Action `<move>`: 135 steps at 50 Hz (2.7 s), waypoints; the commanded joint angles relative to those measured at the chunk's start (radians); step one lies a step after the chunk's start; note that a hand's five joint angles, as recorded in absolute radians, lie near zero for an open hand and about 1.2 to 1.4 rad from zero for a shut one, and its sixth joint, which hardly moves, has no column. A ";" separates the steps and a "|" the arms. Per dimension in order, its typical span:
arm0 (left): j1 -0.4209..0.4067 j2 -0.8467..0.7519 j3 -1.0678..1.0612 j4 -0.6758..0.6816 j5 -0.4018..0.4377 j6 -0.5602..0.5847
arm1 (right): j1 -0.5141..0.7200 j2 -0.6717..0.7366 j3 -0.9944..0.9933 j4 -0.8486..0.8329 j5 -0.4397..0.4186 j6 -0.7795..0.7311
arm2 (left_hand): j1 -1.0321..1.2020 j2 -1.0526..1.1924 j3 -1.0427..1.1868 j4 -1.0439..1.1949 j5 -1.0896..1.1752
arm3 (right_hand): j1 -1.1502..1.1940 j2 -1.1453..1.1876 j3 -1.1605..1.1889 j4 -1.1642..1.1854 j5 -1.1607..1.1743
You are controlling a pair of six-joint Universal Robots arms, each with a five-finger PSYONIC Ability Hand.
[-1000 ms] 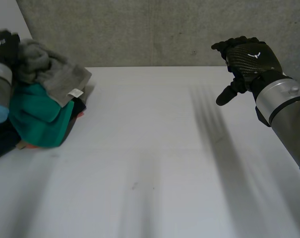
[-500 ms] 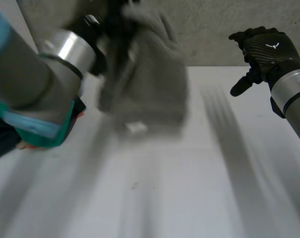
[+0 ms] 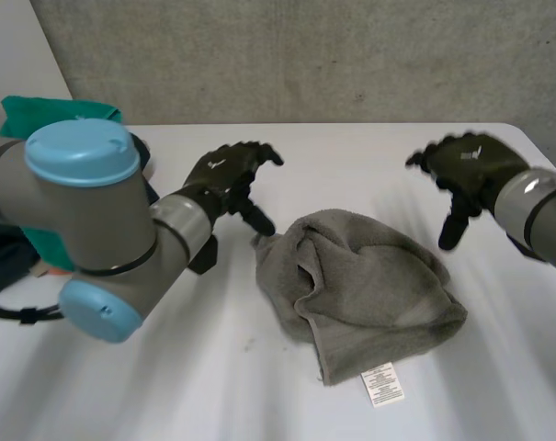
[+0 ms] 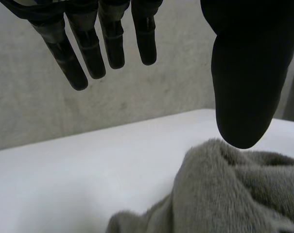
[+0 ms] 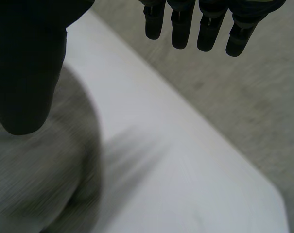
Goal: Fold the laundry.
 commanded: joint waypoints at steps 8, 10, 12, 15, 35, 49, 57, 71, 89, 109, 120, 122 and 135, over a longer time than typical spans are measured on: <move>0.002 -0.188 -0.019 0.005 0.016 0.005 | 0.083 -0.006 0.361 -0.259 -0.019 0.030 | -0.007 0.001 0.003 0.012 0.019 | -0.001 0.012 0.016 0.017 0.006; -0.001 -0.229 0.018 0.003 0.017 0.005 | 0.100 0.006 0.398 -0.342 -0.017 0.066 | -0.005 0.004 0.005 0.015 0.022 | -0.001 0.012 0.016 0.017 0.006; -0.001 -0.294 0.081 0.000 0.017 0.005 | 0.114 0.043 0.417 -0.405 -0.017 0.108 | 0.019 0.027 0.029 0.038 0.045 | -0.001 0.012 0.016 0.017 0.006; -0.013 -0.312 0.110 -0.001 0.016 0.006 | 0.139 0.123 0.412 -0.448 -0.014 0.157 | 0.206 0.215 0.216 0.225 0.232 | 0.071 0.084 0.089 0.089 0.078; 0.008 0.352 -0.041 -0.100 0.016 0.008 | -0.099 -0.199 0.112 -0.173 -0.167 0.154 | 1.005 1.014 1.015 1.025 1.032 | 1.172 1.185 1.189 1.190 1.179; 0.024 0.062 -0.009 -0.100 -0.002 0.301 | -0.063 0.147 -0.114 -0.088 -0.264 0.053 | 1.005 1.014 1.015 1.025 1.032 | 1.172 1.185 1.189 1.190 1.179; 0.059 -0.244 0.270 -0.078 -0.006 0.450 | -0.010 0.381 -0.217 -0.252 -0.112 -0.064 | 1.005 1.014 1.015 1.025 1.032 | 1.172 1.185 1.189 1.190 1.179; 0.053 -0.031 0.149 0.026 -0.033 0.451 | 0.031 0.202 -0.099 -0.380 0.078 -0.067 | -0.043 -0.034 -0.033 -0.023 -0.016 | -0.050 -0.037 -0.032 -0.032 -0.043; -0.045 0.284 -0.612 0.113 -0.049 0.446 | -0.006 0.092 0.262 -0.201 -0.020 0.200 | 0.057 0.066 0.067 0.077 0.084 | 0.063 0.076 0.081 0.081 0.070; -0.047 0.130 -0.620 0.232 -0.118 0.456 | 0.017 0.249 0.225 -0.430 -0.022 0.396 | 0.075 0.083 0.085 0.094 0.101 | 0.702 0.715 0.720 0.720 0.709; -0.039 0.100 -0.597 0.302 -0.122 0.515 | 0.028 0.258 0.194 -0.461 -0.012 0.282 | 0.708 0.717 0.718 0.727 0.734 | 1.172 1.185 1.189 1.190 1.179; -0.038 0.092 -0.592 0.318 -0.122 0.541 | 0.022 0.231 0.193 -0.455 -0.014 0.245 | 0.779 0.788 0.789 0.799 0.806 | 1.172 1.185 1.189 1.190 1.179; 0.016 0.217 -0.545 0.351 -0.169 0.764 | -0.022 0.017 0.133 -0.271 -0.015 -0.113 | 1.005 1.014 1.015 1.025 1.032 | 1.172 1.185 1.189 1.190 1.179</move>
